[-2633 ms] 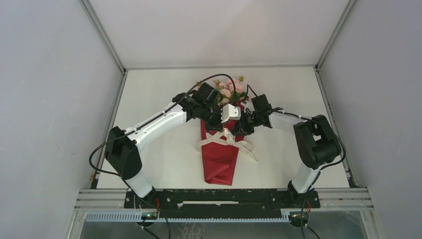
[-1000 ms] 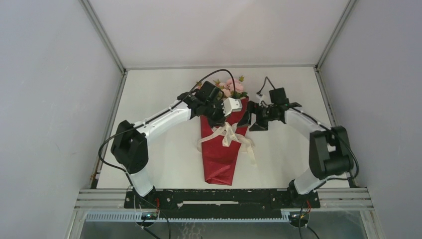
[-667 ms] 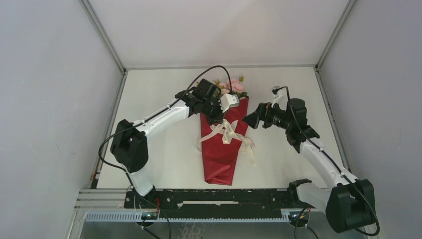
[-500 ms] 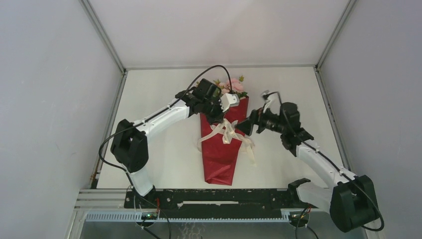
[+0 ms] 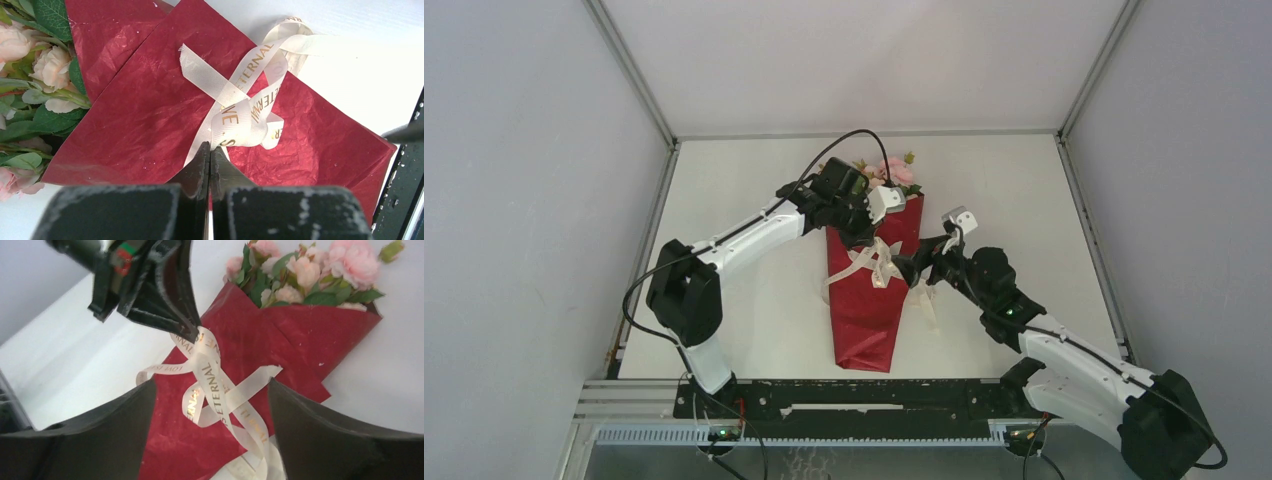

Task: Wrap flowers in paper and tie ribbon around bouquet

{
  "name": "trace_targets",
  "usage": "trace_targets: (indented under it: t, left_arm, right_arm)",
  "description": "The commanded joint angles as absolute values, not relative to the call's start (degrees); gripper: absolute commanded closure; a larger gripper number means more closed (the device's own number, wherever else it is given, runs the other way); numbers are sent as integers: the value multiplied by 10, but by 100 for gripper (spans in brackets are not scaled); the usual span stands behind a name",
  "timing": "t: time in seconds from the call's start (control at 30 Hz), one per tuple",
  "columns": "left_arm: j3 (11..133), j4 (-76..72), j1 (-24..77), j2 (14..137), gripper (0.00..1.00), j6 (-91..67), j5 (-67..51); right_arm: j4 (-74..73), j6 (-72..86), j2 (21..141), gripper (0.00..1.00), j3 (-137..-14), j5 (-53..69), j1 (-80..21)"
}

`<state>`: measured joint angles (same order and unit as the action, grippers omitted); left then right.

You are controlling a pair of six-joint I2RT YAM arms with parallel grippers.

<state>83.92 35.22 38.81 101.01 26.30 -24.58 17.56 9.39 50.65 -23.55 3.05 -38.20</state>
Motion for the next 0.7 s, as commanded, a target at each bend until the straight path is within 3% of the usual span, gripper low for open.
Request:
trace_targets:
  t: [0.0,0.1,0.27,0.43,0.57,0.67]
  left_arm:
    - [850,341,386,996,100,249,-260]
    - [848,342,385,996,100,249,-261]
    - [847,341,385,998,100,247,-266]
    - [845,341,385,999,100,244,-268]
    - [843,342,385,999,100,242,-270]
    - [843,342,385,998,100,242,-269]
  right_arm:
    - [236,140,537,24,-234,174,-332]
    - [233,143,524,37,-198,24,-411]
    - [271,202,524,39,-140,-123,-485]
    - [299,212,598,36,-154,-118,-508]
    - [339,209,656,43,-174,-94,-511]
    - [346,208,690,42,-192,-100,-510]
